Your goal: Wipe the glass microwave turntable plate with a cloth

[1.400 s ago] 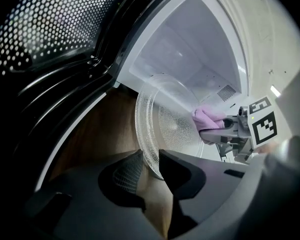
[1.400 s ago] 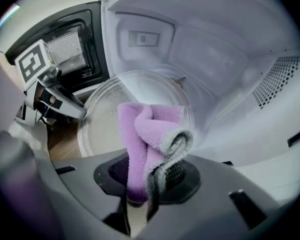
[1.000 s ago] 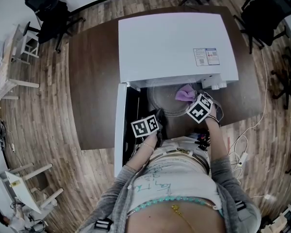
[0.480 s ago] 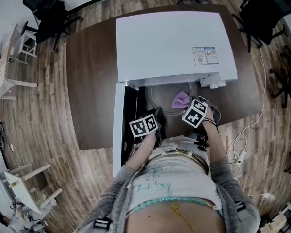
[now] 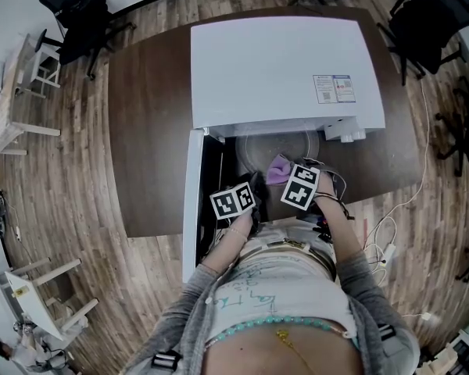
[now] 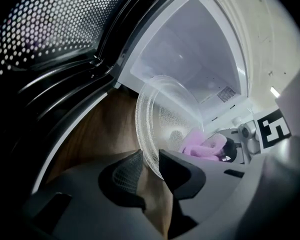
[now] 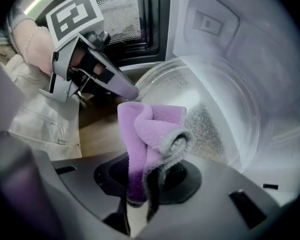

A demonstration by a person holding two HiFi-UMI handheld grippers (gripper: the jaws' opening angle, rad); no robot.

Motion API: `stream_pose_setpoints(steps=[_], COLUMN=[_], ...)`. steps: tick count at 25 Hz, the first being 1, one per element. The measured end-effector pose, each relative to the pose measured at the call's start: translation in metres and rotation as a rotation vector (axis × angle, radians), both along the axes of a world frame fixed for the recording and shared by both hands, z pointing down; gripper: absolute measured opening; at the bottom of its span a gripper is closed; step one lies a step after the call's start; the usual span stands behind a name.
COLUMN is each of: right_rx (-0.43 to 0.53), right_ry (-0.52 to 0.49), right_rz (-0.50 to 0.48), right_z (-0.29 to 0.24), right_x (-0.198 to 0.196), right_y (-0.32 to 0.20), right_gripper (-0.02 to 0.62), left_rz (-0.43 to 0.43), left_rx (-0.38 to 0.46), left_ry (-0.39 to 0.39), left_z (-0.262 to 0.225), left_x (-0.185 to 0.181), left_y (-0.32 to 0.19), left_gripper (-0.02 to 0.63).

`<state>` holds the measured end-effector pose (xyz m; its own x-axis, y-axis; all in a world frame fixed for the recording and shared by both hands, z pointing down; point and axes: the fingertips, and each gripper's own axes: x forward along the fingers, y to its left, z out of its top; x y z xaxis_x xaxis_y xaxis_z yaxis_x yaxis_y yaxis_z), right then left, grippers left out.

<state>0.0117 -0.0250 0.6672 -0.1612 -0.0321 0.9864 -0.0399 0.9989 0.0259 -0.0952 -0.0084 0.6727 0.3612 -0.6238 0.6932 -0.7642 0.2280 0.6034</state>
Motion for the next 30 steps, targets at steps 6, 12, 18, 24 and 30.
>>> stream_pose_setpoints(steps=[6,12,18,24,30], right_rx=[0.004,-0.005,-0.025,0.023,0.097], right_ry=[0.006,0.026,0.035,0.027,0.03], right_rz=[-0.062,-0.094,-0.098,-0.127,-0.178], right_z=[-0.001,-0.003,-0.004,-0.011,-0.018], right_x=[-0.016,-0.027,-0.029,-0.043,-0.058], right_y=[0.002,-0.001,-0.004,-0.016,-0.029], right_gripper=[0.115,0.115,0.115,0.115,0.114], left_rz=[-0.005,0.001,0.005,0.0,-0.002], left_rx=[0.014,0.021,0.023,0.022,0.023], left_ry=[0.004,0.008,0.015,0.026,0.031], left_z=[-0.001,-0.002,-0.001,-0.002,-0.002], left_x=[0.0,0.0,0.0,0.0,0.0], left_y=[0.0,0.0,-0.001,-0.001,-0.001], left_gripper=[0.11,0.109,0.107,0.106,0.104])
